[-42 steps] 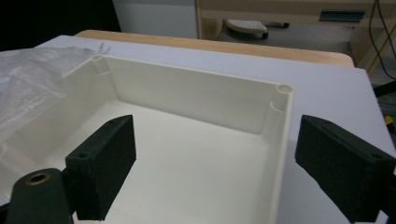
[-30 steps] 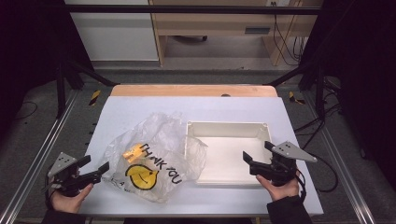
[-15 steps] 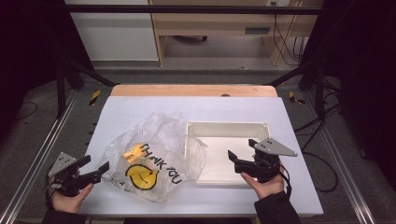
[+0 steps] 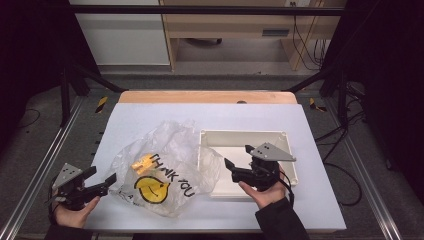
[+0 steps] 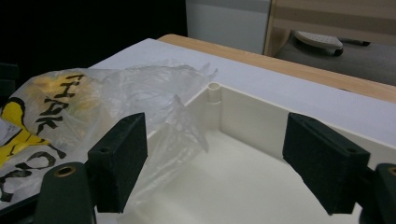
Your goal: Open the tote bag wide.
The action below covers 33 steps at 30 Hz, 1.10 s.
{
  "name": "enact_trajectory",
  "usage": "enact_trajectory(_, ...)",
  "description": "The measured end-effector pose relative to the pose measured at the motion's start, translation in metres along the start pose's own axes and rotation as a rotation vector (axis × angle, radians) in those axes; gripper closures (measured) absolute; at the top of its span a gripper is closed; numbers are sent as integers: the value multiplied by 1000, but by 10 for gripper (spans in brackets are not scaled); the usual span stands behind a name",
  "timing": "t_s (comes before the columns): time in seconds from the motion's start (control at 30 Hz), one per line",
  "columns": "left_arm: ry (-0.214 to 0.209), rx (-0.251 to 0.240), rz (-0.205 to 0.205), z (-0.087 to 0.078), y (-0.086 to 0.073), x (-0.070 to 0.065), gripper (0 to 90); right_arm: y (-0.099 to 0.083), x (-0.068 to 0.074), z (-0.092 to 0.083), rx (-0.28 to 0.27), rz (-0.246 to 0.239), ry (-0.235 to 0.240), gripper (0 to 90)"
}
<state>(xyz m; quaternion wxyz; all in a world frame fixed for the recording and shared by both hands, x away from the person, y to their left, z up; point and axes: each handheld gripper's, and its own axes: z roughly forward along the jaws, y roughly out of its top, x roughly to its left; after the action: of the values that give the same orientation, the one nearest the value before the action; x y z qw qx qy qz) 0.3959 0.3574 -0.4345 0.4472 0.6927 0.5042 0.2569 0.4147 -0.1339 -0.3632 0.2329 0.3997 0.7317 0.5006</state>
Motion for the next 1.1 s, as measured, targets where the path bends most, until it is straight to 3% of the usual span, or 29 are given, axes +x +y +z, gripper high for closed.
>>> enact_trajectory(0.3,5,3,0,0,0,0,181,12,24,19,2,-25,49,254)
enact_trajectory(0.6,7,1,-1,-1,0,1,187,20,52,43,37,-40,109,297)
enact_trajectory(0.77,7,1,-1,-1,0,2,191,20,69,58,81,-60,137,322)
enact_trajectory(0.8,6,1,-2,-1,0,2,192,18,75,64,110,-69,146,335)
enact_trajectory(0.93,7,-1,-3,-1,0,2,194,9,81,74,165,-94,156,366)
enact_trajectory(1.1,7,0,-1,-1,0,2,194,3,82,79,196,-96,155,408)
